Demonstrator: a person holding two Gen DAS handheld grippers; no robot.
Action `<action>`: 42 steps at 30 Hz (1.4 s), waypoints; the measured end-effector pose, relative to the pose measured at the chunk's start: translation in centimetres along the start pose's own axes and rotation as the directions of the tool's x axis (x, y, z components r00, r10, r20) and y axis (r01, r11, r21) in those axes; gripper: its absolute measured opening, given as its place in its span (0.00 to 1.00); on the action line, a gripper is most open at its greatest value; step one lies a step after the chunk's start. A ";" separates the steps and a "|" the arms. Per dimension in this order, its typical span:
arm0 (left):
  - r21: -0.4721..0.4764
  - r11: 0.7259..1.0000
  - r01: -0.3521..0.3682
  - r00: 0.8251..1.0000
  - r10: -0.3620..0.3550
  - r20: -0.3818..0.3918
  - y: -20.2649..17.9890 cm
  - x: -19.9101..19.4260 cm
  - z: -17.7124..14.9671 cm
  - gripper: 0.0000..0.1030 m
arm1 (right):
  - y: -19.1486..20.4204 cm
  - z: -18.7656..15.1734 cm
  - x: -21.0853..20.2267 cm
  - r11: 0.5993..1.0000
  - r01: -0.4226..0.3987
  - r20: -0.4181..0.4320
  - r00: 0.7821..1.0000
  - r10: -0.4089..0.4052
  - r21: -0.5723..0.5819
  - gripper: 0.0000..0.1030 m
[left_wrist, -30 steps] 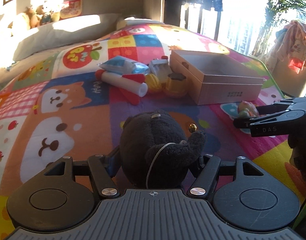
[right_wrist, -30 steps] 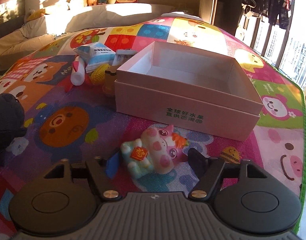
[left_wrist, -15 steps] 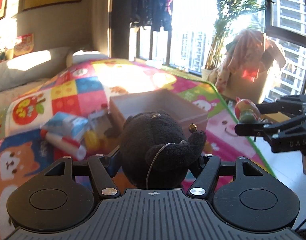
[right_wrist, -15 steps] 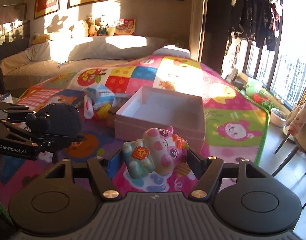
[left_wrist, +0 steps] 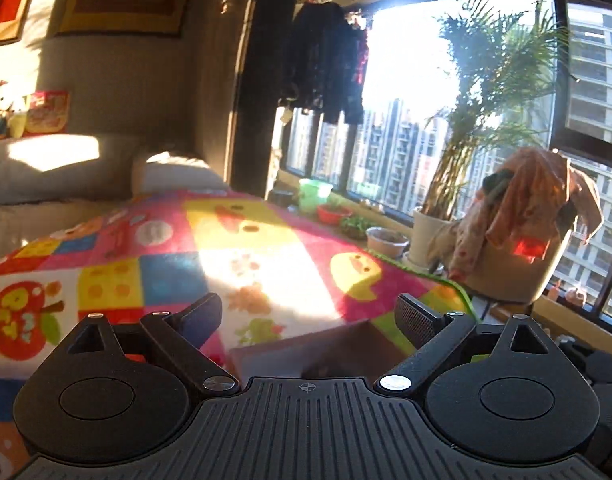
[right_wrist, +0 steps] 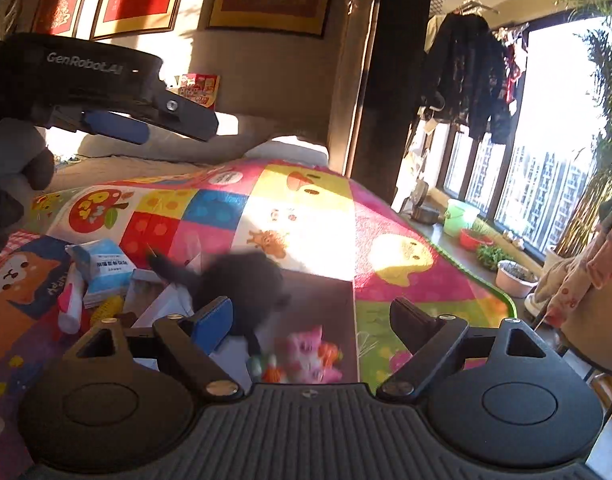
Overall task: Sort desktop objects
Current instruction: 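Carry the black plush cat with the left tool and release it into the pink box, then move the left tool toward the white battery charger beside the box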
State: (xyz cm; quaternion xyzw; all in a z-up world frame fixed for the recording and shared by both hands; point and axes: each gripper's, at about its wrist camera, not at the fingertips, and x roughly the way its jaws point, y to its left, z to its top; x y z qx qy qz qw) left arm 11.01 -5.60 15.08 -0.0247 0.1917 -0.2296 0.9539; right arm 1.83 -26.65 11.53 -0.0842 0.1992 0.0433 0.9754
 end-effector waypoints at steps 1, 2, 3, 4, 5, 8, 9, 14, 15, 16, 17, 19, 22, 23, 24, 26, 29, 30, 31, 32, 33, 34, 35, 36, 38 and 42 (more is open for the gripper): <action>0.005 1.000 -0.031 0.999 0.031 -0.021 0.7 -0.4 -1.4 0.94 | 0.0 -0.5 0.1 1.000 -0.014 -0.014 1.000 0.014 0.012 0.84; 0.013 0.998 -0.064 0.997 0.064 -0.042 1.3 -0.7 -2.8 0.94 | 0.0 -1.1 0.3 0.999 -0.029 -0.033 0.999 0.030 0.024 0.84; 0.020 0.995 -0.096 0.993 0.098 -0.068 1.7 -1.0 -4.2 0.94 | 0.0 -1.6 0.4 0.999 -0.041 -0.054 0.998 0.043 0.036 0.84; 0.027 0.992 -0.126 0.987 0.128 -0.100 2.1 -1.3 -5.7 0.94 | 0.1 -2.3 0.4 0.998 -0.050 -0.074 0.996 0.054 0.047 0.84; 0.032 0.988 -0.154 0.978 0.157 -0.134 2.7 -1.6 -7.2 0.94 | 0.3 -2.7 0.3 0.997 -0.058 -0.092 0.994 0.063 0.053 0.84; 0.047 0.973 -0.224 0.951 0.229 -0.206 3.9 -3.0 -11.1 0.95 | 1.4 -3.3 0.2 0.996 -0.081 -0.123 0.989 0.086 0.041 0.84; 0.053 0.967 -0.249 0.941 0.255 -0.221 4.4 -3.6 -12.3 0.95 | 1.8 -3.4 0.0 0.996 -0.089 -0.127 0.988 0.092 0.030 0.84; -0.002 0.950 -0.314 0.923 0.304 -0.236 6.6 -6.8 -14.9 0.97 | 5.2 -2.6 -0.8 0.985 -0.168 -0.141 0.976 0.164 -0.021 0.85; -0.009 0.947 -0.322 0.921 0.311 -0.233 6.7 -7.2 -15.1 0.97 | 5.9 -2.3 -0.8 0.983 -0.183 -0.139 0.974 0.177 -0.031 0.87; -0.010 0.943 -0.331 0.919 0.320 -0.229 6.8 -7.7 -15.3 0.97 | 6.8 -1.9 -0.9 0.980 -0.194 -0.134 0.973 0.186 -0.047 0.87; -0.008 0.940 -0.340 0.917 0.330 -0.225 6.8 -8.1 -15.5 0.97 | 7.7 -1.5 -0.7 0.978 -0.201 -0.131 0.973 0.191 -0.064 0.87; 0.004 0.936 -0.352 0.914 0.344 -0.216 7.0 -8.7 -16.0 0.97 | 9.8 -0.7 -0.2 0.973 -0.205 -0.126 0.973 0.192 -0.105 0.86; -0.010 0.933 -0.359 0.913 0.350 -0.210 7.6 -9.7 -16.7 0.97 | 13.5 0.2 1.4 0.953 -0.204 -0.134 0.975 0.177 -0.225 0.61; -0.027 0.934 -0.356 0.915 0.343 -0.211 7.8 -10.0 -16.9 0.97 | 14.9 0.4 2.1 0.940 -0.202 -0.139 0.976 0.170 -0.274 0.59; -0.042 0.934 -0.355 0.916 0.339 -0.213 8.0 -10.2 -17.1 0.97 | 16.3 0.3 2.7 0.924 -0.193 -0.135 0.979 0.156 -0.329 0.58; -0.079 0.933 -0.352 0.921 0.331 -0.205 8.5 -10.8 -17.3 0.97 | 19.0 -0.4 4.4 0.880 -0.157 -0.122 0.986 0.114 -0.449 0.58; -0.117 0.930 -0.348 0.929 0.324 -0.181 9.0 -11.3 -17.5 0.97 | 21.6 -1.3 7.6 0.821 -0.110 -0.129 0.991 0.045 -0.560 0.57; -0.126 0.929 -0.348 0.929 0.323 -0.179 9.1 -11.3 -17.5 0.97 | 22.0 -1.5 8.5 0.811 -0.099 -0.132 0.991 0.027 -0.577 0.57; -0.136 0.928 -0.347 0.930 0.322 -0.178 9.2 -11.4 -17.5 0.97 | 22.3 -1.6 9.4 0.805 -0.095 -0.142 0.990 0.014 -0.586 0.54; -0.145 0.927 -0.346 0.930 0.320 -0.179 9.3 -11.4 -17.5 0.97 | 22.4 -1.6 10.1 0.804 -0.097 -0.153 0.988 0.007 -0.587 0.52; -0.154 0.926 -0.345 0.931 0.317 -0.182 9.5 -11.4 -17.5 0.97 | 22.4 -1.6 10.6 0.805 -0.101 -0.164 0.987 0.005 -0.584 0.43; -0.163 0.924 -0.346 0.931 0.315 -0.186 9.7 -11.3 -17.5 0.97 | 22.4 -1.7 10.9 0.806 -0.111 -0.179 0.984 0.006 -0.581 0.35; -0.170 0.922 -0.348 0.930 0.316 -0.189 9.8 -11.3 -17.5 0.97 | 22.5 -1.8 11.0 0.806 -0.123 -0.200 0.980 0.006 -0.579 0.31; -0.174 0.920 -0.350 0.929 0.317 -0.192 9.8 -11.3 -17.5 0.97 | 22.5 -2.1 10.8 0.807 -0.119 -0.198 0.980 0.003 -0.578 0.31; -0.176 0.918 -0.356 0.926 0.322 -0.195 9.8 -11.2 -17.6 0.97 | 22.3 -2.4 9.7 0.810 -0.140 -0.206 0.978 0.025 -0.570 0.31; -0.148 0.917 -0.371 0.918 0.339 -0.206 9.4 -11.0 -17.5 0.97 | 20.8 -3.3 5.4 0.824 -0.230 -0.247 0.962 0.114 -0.518 0.31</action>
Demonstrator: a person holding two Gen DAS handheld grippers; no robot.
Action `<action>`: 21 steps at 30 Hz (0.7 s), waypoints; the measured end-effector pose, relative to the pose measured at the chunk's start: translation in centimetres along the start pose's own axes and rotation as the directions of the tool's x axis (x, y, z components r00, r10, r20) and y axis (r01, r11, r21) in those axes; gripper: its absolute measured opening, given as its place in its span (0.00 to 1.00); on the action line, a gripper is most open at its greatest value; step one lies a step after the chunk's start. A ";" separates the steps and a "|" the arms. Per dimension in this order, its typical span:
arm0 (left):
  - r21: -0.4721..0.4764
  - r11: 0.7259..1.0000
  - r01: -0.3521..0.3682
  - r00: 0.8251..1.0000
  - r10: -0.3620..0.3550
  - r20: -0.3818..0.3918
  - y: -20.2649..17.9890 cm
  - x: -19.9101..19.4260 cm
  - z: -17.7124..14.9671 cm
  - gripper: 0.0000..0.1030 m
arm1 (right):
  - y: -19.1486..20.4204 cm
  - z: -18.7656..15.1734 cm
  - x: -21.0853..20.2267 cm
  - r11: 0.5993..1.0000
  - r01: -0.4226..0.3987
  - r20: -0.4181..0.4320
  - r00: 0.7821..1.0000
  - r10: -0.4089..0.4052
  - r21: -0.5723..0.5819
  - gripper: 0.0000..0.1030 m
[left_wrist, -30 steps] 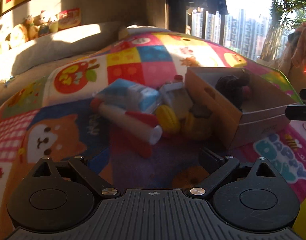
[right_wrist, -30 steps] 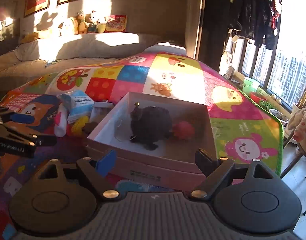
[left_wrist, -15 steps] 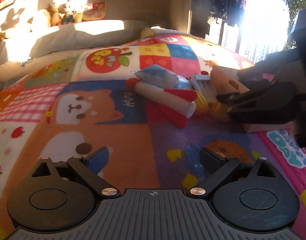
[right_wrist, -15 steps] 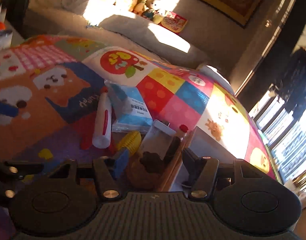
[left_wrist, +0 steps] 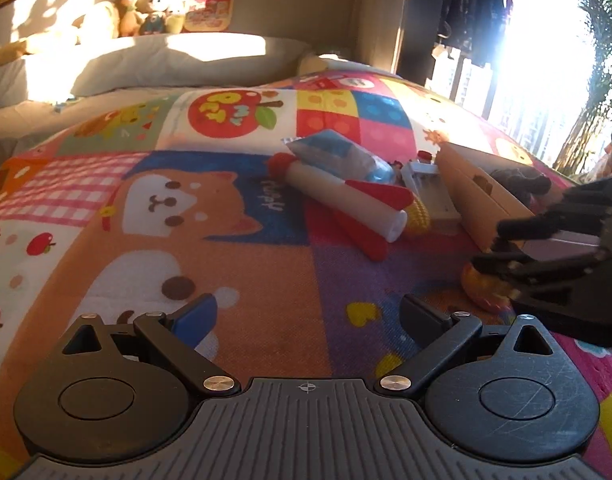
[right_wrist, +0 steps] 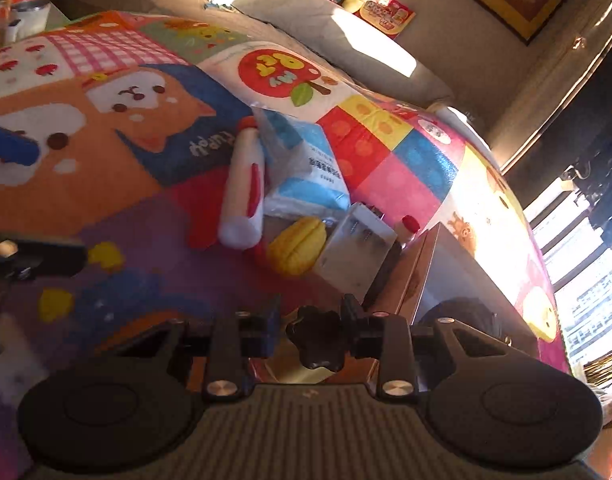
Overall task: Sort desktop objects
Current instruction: 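Move the left tool toward the white battery charger beside the box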
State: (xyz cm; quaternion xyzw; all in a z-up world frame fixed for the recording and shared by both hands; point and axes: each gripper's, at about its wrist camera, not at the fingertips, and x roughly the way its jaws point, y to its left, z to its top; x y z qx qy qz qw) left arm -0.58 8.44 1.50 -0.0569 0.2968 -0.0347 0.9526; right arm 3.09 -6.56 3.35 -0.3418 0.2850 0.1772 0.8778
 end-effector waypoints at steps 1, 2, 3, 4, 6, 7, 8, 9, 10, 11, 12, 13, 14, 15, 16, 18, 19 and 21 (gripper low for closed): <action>0.012 1.000 -0.006 1.000 0.006 -0.003 -0.2 0.1 0.0 0.97 | 0.1 -0.8 -1.1 1.000 -0.018 0.008 1.000 0.018 0.002 0.31; 0.026 1.000 -0.010 1.000 0.010 -0.004 -0.5 0.1 0.1 0.97 | 0.1 -1.7 -2.2 1.000 -0.029 0.011 1.000 0.029 0.011 0.31; 0.043 0.999 -0.013 1.000 0.013 -0.003 -0.8 0.2 0.2 0.97 | 0.0 -2.7 -3.1 0.999 -0.030 0.013 0.999 0.030 0.020 0.31; 0.064 0.998 -0.015 1.000 0.015 -0.002 -1.2 0.2 0.3 0.97 | -0.2 -3.6 -3.9 0.999 -0.022 0.012 1.000 0.021 0.032 0.31; 0.102 0.995 0.001 1.000 -0.001 0.007 -2.3 0.4 0.7 0.97 | -1.3 -5.4 -5.0 0.996 0.006 0.001 1.000 -0.007 0.089 0.31; 0.117 0.993 0.020 1.000 -0.022 0.014 -2.9 0.4 1.1 0.95 | -2.1 -6.3 -5.6 0.990 0.019 -0.002 1.000 -0.019 0.142 0.31; 0.131 0.991 0.042 0.999 -0.045 0.024 -3.6 0.4 1.6 0.89 | -3.2 -7.2 -6.3 0.978 0.025 0.010 1.000 -0.028 0.207 0.32; 0.146 0.987 0.063 0.997 -0.069 0.032 -4.4 0.5 2.2 0.83 | -4.2 -8.0 -7.1 0.960 0.025 0.027 0.999 -0.034 0.279 0.41; 0.162 0.984 0.080 0.996 -0.086 0.034 -5.2 0.8 2.8 0.72 | -5.3 -8.9 -8.0 0.935 0.029 0.048 0.998 -0.050 0.353 0.59; 0.181 0.979 0.091 0.994 -0.099 0.037 -6.2 1.4 3.4 0.70 | -6.5 -9.9 -9.0 0.899 0.040 0.076 0.994 -0.081 0.436 0.69; 0.199 0.975 0.098 0.993 -0.109 0.043 -7.1 2.0 3.9 0.70 | -7.4 -10.9 -9.9 0.863 0.053 0.098 0.988 -0.119 0.503 0.83; 0.216 0.971 0.102 0.992 -0.115 0.047 -7.9 2.7 4.4 0.70 | -8.0 -11.9 -10.6 0.829 0.068 0.111 0.982 -0.155 0.555 0.85; 0.231 0.967 0.107 0.992 -0.119 0.040 -8.8 3.6 4.9 0.70 | -8.6 -12.8 -11.1 0.801 0.080 0.114 0.977 -0.182 0.593 0.85; 0.246 0.963 0.113 0.992 -0.122 0.023 -9.7 4.8 5.3 0.69 | -9.0 -13.5 -11.3 0.782 0.087 0.110 0.975 -0.196 0.618 0.86; 0.256 0.961 0.110 0.993 -0.116 0.008 -10.3 5.8 5.6 0.67 | -9.4 -14.3 -11.4 0.764 0.091 0.101 0.974 -0.201 0.639 0.87; 0.284 0.956 0.076 0.997 -0.077 -0.006 -11.5 8.0 6.2 0.64 | -9.8 -15.5 -11.0 0.734 0.093 0.072 0.979 -0.191 0.673 0.88; 0.312 0.949 0.051 0.998 -0.058 0.014 -12.0 8.5 6.3 0.63 | -10.1 -16.0 -10.6 0.723 0.091 0.059 0.982 -0.180 0.685 0.88; 0.346 0.938 0.023 0.999 -0.030 0.015 -12.5 9.4 6.7 0.63 | -10.3 -16.8 -10.0 0.702 0.084 0.044 0.986 -0.162 0.707 0.89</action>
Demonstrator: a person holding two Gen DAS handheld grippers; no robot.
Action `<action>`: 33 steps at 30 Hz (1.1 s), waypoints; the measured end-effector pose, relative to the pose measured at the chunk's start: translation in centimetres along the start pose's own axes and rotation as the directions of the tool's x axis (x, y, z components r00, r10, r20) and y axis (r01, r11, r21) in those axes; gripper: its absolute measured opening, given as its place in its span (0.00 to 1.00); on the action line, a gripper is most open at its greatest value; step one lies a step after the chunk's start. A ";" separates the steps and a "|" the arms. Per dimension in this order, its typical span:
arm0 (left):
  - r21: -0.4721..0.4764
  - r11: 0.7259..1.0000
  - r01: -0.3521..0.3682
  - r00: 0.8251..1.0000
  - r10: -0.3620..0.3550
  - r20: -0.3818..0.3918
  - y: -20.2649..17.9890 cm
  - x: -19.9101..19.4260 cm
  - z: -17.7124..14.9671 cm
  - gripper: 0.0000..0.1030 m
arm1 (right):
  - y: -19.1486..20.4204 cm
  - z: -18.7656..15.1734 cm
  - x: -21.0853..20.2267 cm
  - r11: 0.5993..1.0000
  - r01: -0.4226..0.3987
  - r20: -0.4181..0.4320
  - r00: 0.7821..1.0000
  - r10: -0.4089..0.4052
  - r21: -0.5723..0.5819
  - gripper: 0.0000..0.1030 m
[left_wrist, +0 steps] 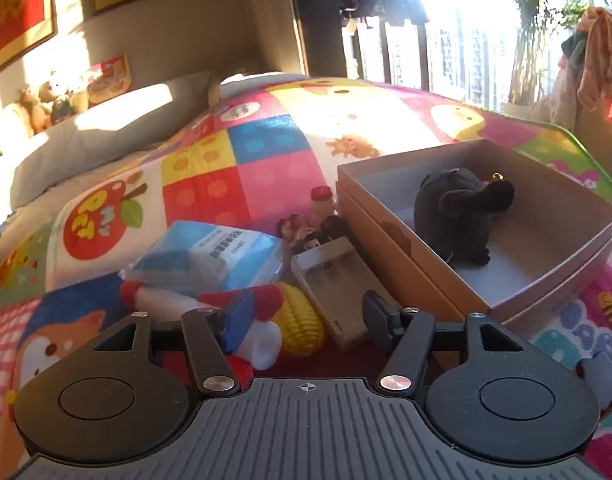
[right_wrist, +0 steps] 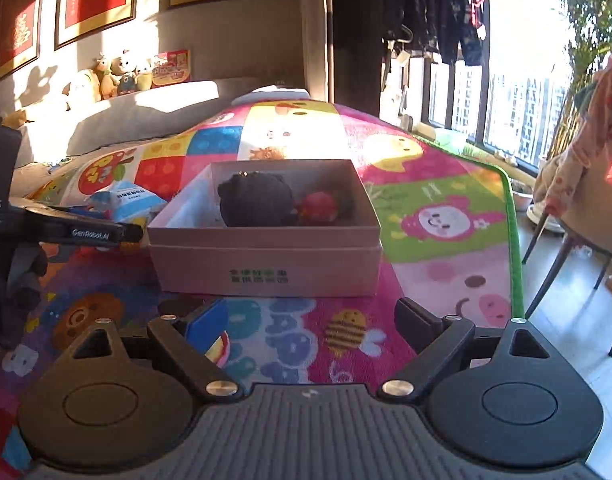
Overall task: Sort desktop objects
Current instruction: 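Move the left tool toward the white battery charger beside the box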
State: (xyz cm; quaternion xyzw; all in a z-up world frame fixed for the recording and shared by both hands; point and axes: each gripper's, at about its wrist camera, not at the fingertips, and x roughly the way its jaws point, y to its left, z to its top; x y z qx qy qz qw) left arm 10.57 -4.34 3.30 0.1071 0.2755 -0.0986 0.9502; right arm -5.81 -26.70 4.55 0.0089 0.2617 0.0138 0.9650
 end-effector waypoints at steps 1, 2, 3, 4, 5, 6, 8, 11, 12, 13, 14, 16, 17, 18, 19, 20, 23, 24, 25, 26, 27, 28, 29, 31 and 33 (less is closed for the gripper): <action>0.005 1.000 -0.002 1.000 0.002 -0.004 0.0 0.4 0.1 0.63 | -0.4 -0.4 0.2 1.000 -0.004 -0.008 1.000 0.004 0.021 0.91; 0.015 1.000 -0.007 1.000 0.007 -0.008 0.2 0.7 0.2 0.64 | -0.6 -0.6 0.4 0.999 -0.007 -0.014 1.000 0.008 0.041 0.92; 0.033 0.999 -0.019 1.000 0.019 -0.012 0.4 0.9 0.1 0.64 | -1.0 -0.8 0.6 0.998 -0.010 -0.020 1.000 0.012 0.065 0.93; 0.049 0.998 -0.034 0.999 0.035 -0.015 0.7 1.0 0.0 0.65 | -1.3 -1.1 0.9 0.996 -0.014 -0.027 0.999 0.016 0.091 0.94; 0.058 0.997 -0.053 0.998 0.054 -0.019 1.0 1.2 -0.2 0.65 | -1.5 -1.3 1.1 0.994 -0.016 -0.034 0.999 0.020 0.109 0.94; 0.060 0.995 -0.075 0.997 0.076 -0.026 1.5 1.3 -0.3 0.65 | -1.6 -1.6 1.4 0.992 -0.015 -0.043 0.999 0.021 0.125 0.94; 0.040 0.992 -0.118 0.992 0.119 -0.047 2.8 1.5 -0.5 0.68 | -1.8 -2.1 1.7 0.990 -0.012 -0.056 0.998 0.020 0.140 0.94; -0.020 0.992 -0.123 0.992 0.122 -0.042 3.9 0.4 -0.5 0.64 | -2.0 -2.1 1.9 0.987 -0.020 -0.059 0.998 0.029 0.158 0.96; -0.036 0.996 -0.076 0.997 0.076 -0.016 3.9 -0.5 -0.5 0.64 | -2.0 -2.1 2.0 0.987 -0.017 -0.064 0.998 0.028 0.162 0.96; -0.043 0.999 -0.025 1.000 0.025 0.007 3.5 -1.3 -0.4 0.64 | -2.1 -2.1 2.1 0.986 -0.018 -0.067 0.997 0.029 0.166 0.96; -0.038 0.999 0.019 1.000 -0.018 0.024 3.0 -1.9 -0.3 0.64 | -2.1 -2.1 2.1 0.985 -0.018 -0.066 0.997 0.030 0.169 0.96; -0.013 0.996 0.088 0.996 -0.088 0.032 1.4 -2.3 -0.1 0.64 | -2.2 -2.1 2.2 0.985 -0.016 -0.070 0.997 0.029 0.173 0.96; -0.010 0.992 0.129 0.992 -0.129 0.017 0.6 -2.1 -0.1 0.62 | -2.1 -2.1 2.3 0.985 -0.015 -0.074 0.997 0.028 0.172 0.96; -0.013 0.987 0.159 0.987 -0.159 0.003 0.1 -1.7 -0.1 0.62 | -2.1 -2.1 2.3 0.985 -0.014 -0.075 0.997 0.027 0.170 0.96; -0.014 0.985 0.175 0.985 -0.175 -0.007 -0.4 -1.3 -0.2 0.62 | -2.0 -2.1 2.3 0.986 -0.012 -0.073 0.997 0.025 0.168 0.96; -0.011 0.985 0.170 0.985 -0.171 -0.017 -0.8 -0.7 -0.4 0.61 | -2.0 -2.1 2.2 0.986 -0.010 -0.070 0.997 0.022 0.166 0.96; -0.038 0.987 0.154 0.987 -0.156 -0.050 -1.0 1.0 -0.9 0.62 | -2.0 -2.0 2.2 0.986 -0.007 -0.069 0.997 0.019 0.168 0.97; -0.057 0.985 0.162 0.985 -0.165 -0.056 -0.8 1.4 -1.0 0.63 | -2.0 -2.0 2.2 0.985 -0.007 -0.071 0.997 0.020 0.170 0.97; -0.060 0.984 0.165 0.984 -0.169 -0.059 -0.7 1.7 -1.1 0.66 | -2.0 -2.0 2.3 0.985 -0.009 -0.074 0.997 0.022 0.172 0.97; -0.051 0.986 0.161 0.985 -0.164 -0.059 -0.6 1.9 -1.2 0.70 | -2.1 -2.0 2.3 0.985 -0.008 -0.074 0.997 0.021 0.172 0.97; -0.047 0.986 0.160 0.985 -0.163 -0.062 -0.5 2.1 -1.2 0.71 | -2.1 -2.0 2.3 0.984 -0.013 -0.070 0.997 0.026 0.176 0.98; -0.055 0.985 0.166 0.983 -0.169 -0.066 -0.3 2.4 -1.1 0.75 | -2.2 -2.1 2.3 0.983 -0.021 -0.068 0.997 0.033 0.181 0.99; -0.072 0.982 0.174 0.981 -0.179 -0.069 -0.1 2.7 -1.1 0.79 | -2.3 -2.0 2.4 0.982 -0.023 -0.072 0.997 0.037 0.186 1.00; -0.112 0.977 0.183 0.978 -0.192 -0.080 0.5 3.5 -1.2 0.76 | -2.3 -2.0 2.7 0.982 -0.022 -0.092 0.995 0.040 0.190 1.00; -0.122 0.975 0.184 0.978 -0.195 -0.077 0.9 3.6 -1.3 0.70 | -2.3 -2.0 2.7 0.982 -0.019 -0.097 0.995 0.038 0.190 1.00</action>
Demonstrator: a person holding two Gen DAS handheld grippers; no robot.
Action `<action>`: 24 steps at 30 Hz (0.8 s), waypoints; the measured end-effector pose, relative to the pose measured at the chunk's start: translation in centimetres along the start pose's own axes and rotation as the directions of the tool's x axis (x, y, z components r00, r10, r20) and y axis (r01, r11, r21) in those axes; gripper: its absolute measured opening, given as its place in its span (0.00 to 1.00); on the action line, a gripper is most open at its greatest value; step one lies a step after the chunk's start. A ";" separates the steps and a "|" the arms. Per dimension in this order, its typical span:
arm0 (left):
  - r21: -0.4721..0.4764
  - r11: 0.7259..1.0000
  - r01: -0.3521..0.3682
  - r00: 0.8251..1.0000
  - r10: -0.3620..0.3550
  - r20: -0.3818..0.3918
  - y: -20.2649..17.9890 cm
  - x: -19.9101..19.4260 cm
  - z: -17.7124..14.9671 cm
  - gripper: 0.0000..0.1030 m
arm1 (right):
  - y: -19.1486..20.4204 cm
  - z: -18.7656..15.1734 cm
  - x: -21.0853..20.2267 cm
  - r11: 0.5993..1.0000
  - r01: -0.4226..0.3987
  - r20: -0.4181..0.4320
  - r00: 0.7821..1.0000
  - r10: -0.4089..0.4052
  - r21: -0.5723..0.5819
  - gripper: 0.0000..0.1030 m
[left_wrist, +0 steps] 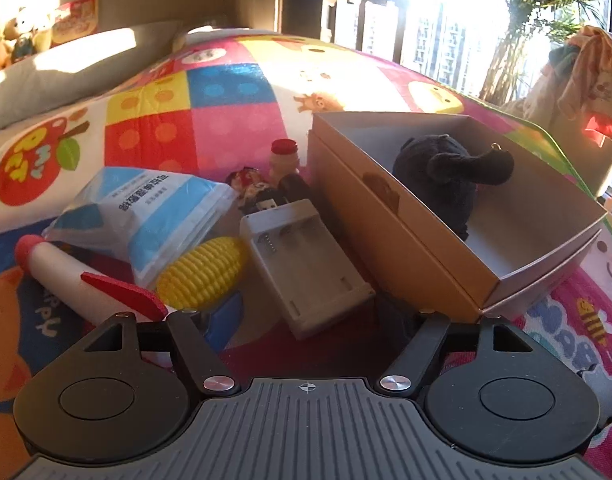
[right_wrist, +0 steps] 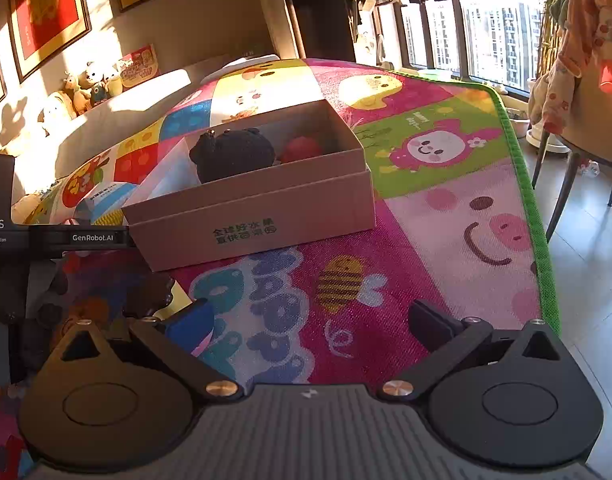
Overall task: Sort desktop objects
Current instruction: 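Move the left tool toward the white battery charger beside the box, then close the left tool on the white battery charger and lift it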
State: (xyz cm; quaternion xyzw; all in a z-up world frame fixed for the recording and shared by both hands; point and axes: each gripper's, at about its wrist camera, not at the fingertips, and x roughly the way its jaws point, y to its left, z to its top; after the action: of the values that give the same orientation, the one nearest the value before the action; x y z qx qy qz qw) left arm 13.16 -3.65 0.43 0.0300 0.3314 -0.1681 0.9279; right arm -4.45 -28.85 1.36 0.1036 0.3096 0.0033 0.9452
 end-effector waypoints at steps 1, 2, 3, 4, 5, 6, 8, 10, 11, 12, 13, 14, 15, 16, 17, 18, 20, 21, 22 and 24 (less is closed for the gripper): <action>0.010 1.000 -0.007 1.000 0.007 0.002 0.0 -0.1 0.0 0.55 | 0.0 0.0 -0.1 1.000 0.002 0.005 1.000 -0.002 0.001 1.00; 0.023 0.999 -0.030 1.000 0.030 0.003 0.0 -0.3 0.0 0.40 | 0.0 -0.1 -0.1 1.000 0.003 0.010 1.000 -0.003 0.002 1.00; 0.031 0.998 -0.055 0.998 0.055 0.004 0.2 -0.4 0.0 0.34 | 0.0 -0.1 -0.1 1.000 0.005 0.010 1.000 -0.005 0.002 1.00; 0.027 0.997 -0.068 0.998 0.068 0.004 0.6 -0.4 -0.1 0.27 | 0.0 -0.1 -0.1 1.000 0.005 0.008 1.000 -0.005 0.001 1.00; 0.009 0.997 -0.082 0.997 0.082 0.003 1.2 -0.6 -0.1 0.24 | 0.0 -0.1 0.0 1.000 0.004 0.006 1.000 -0.004 0.001 1.00; -0.011 0.995 -0.096 0.995 0.096 0.001 1.9 -0.8 -0.2 0.22 | 0.0 -0.1 0.0 1.000 0.003 0.005 1.000 -0.003 0.001 1.00; -0.043 0.992 -0.115 0.993 0.115 -0.014 2.9 -1.3 -0.2 0.21 | 0.0 0.0 0.0 1.000 0.005 0.003 1.000 -0.005 0.000 1.00; -0.069 0.996 -0.062 0.998 0.060 -0.029 3.4 -2.2 -0.2 0.40 | -0.1 0.4 -0.3 1.000 0.013 0.011 1.000 -0.013 0.001 1.00; -0.075 0.997 -0.020 1.000 0.018 -0.026 3.4 -2.5 -0.1 0.59 | -0.2 0.9 -0.6 1.000 0.004 0.029 1.000 -0.004 -0.006 1.00; -0.076 0.997 -0.005 1.000 0.005 -0.010 3.1 -2.9 0.1 0.67 | -0.3 1.7 -1.0 1.000 0.001 0.054 0.999 0.000 -0.012 0.99; -0.072 0.997 -0.003 1.000 0.003 0.008 2.7 -3.0 0.3 0.74 | -0.5 2.9 -1.3 1.000 0.003 0.080 0.997 -0.002 -0.010 0.95; -0.075 0.997 -0.002 1.000 0.004 0.015 2.3 -2.9 0.6 0.76 | -0.8 4.2 -1.3 1.000 0.001 0.094 0.996 0.000 -0.008 0.90; -0.090 0.996 -0.004 1.000 0.005 0.013 2.0 -2.4 0.9 0.76 | -0.9 5.6 -1.0 1.000 0.003 0.095 0.995 -0.002 -0.010 0.79; -0.117 0.993 -0.012 1.000 0.012 0.001 1.9 -1.7 1.3 0.76 | -1.0 7.0 -0.4 1.000 0.018 0.095 0.995 -0.017 -0.012 0.69; -0.150 0.988 -0.031 0.999 0.029 -0.015 1.9 -0.7 1.6 0.77 | -1.0 8.0 0.2 0.999 0.038 0.099 0.994 -0.037 -0.016 0.64; -0.178 0.983 -0.045 0.999 0.040 -0.028 2.0 0.0 1.9 0.77 | -0.9 9.0 1.0 0.998 0.060 0.100 0.993 -0.057 -0.025 0.58; -0.216 0.975 -0.051 0.998 0.044 -0.038 2.2 1.3 2.2 0.78 | -0.5 10.2 2.4 0.995 0.087 0.089 0.993 -0.083 -0.047 0.55; -0.219 0.974 -0.052 0.998 0.046 -0.031 2.2 1.6 2.4 0.78 | -0.2 10.4 2.9 0.994 0.086 0.086 0.993 -0.081 -0.063 0.55; -0.211 0.976 -0.056 0.998 0.050 -0.029 2.1 1.9 2.6 0.77 | 0.1 10.5 3.3 0.993 0.079 0.083 0.994 -0.072 -0.083 0.55; -0.188 0.981 -0.053 0.998 0.048 -0.027 2.0 2.2 2.9 0.73 | 0.6 10.6 4.2 0.991 0.075 0.074 0.995 -0.068 -0.107 0.55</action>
State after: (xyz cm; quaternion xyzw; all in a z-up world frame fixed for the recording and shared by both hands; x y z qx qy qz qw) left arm 17.18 -2.88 1.18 -0.0475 0.3553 -0.1120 0.9268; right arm 5.24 -30.02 7.35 0.0405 0.2790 -0.0173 0.9593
